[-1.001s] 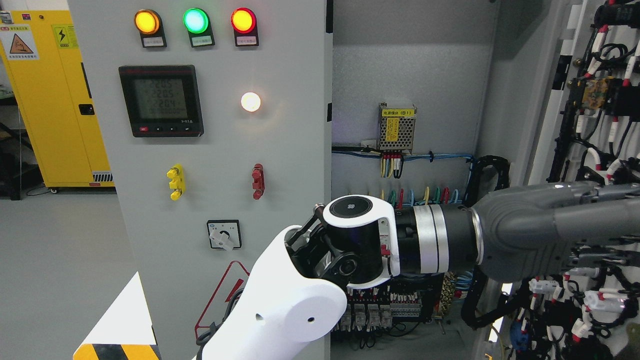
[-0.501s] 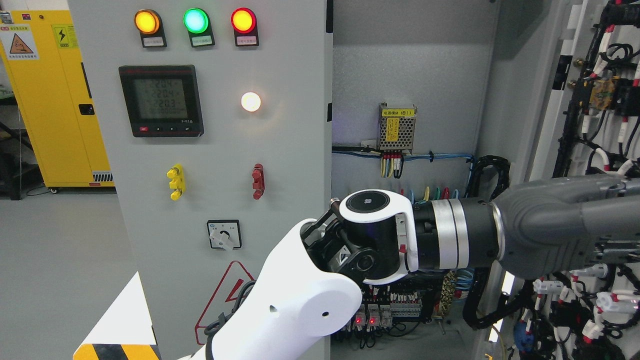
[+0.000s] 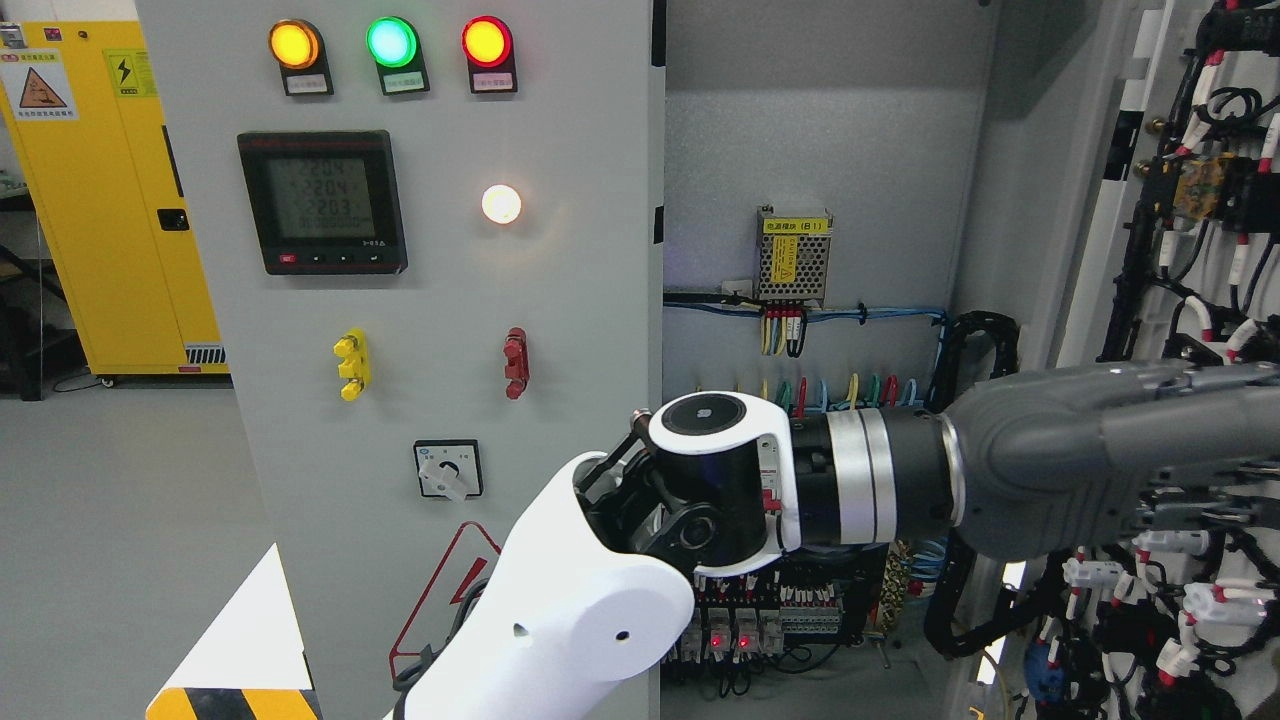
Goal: Open door with both hands
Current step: 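Withdraw the left hand down out of the cabinet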
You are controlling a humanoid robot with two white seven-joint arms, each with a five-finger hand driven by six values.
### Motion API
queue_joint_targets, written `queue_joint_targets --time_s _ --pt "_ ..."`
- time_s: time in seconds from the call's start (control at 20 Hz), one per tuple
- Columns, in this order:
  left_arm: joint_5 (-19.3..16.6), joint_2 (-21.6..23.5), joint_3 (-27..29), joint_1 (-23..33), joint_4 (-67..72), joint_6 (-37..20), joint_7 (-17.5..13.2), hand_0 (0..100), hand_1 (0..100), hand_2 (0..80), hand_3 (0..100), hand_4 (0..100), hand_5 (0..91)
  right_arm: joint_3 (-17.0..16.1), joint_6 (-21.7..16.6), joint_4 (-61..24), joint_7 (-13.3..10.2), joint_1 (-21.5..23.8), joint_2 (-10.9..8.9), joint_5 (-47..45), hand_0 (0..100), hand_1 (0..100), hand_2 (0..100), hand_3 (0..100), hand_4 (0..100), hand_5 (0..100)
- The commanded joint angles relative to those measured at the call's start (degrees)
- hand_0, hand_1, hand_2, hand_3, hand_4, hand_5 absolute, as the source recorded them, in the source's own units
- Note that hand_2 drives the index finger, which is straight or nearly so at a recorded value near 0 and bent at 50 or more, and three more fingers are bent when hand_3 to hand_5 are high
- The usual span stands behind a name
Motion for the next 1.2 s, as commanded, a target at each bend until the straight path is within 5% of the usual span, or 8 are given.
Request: queue_joint_targets --time_s 0.0,0.2,0.7,0.95,1.15 --pt "-0.60 11.39 7.14 8.67 -9.50 -0.53 -0.22 12 56 0.0 0 0 0.0 0.00 0.03 0.00 0.01 0.18 0.00 0.00 0 50 4 0 0 0" --pt "-6.81 16.05 6.96 23.51 -18.99 -2.03 -0.22 12 56 0.0 0 0 0.0 0.00 0.03 0.00 0.01 0.18 0.00 0.00 0 50 4 0 0 0" --pt "-25.37 16.32 7.14 59.28 -23.76 -12.13 -0.13 12 56 0.0 0 0 0.0 0.00 0.03 0.00 0.01 0.18 0.00 0.00 0 50 4 0 0 0" --pt "-27.49 16.41 9.24 78.88 -19.56 -18.89 -0.13 12 56 0.0 0 0 0.0 0.00 0.03 0.18 0.01 0.18 -0.09 0.00 0 50 4 0 0 0" --pt "-27.76 14.84 17.05 88.84 -4.29 -26.62 -0.13 12 56 0.0 0 0 0.0 0.00 0.03 0.27 0.01 0.18 -0.09 0.00 0 50 4 0 0 0"
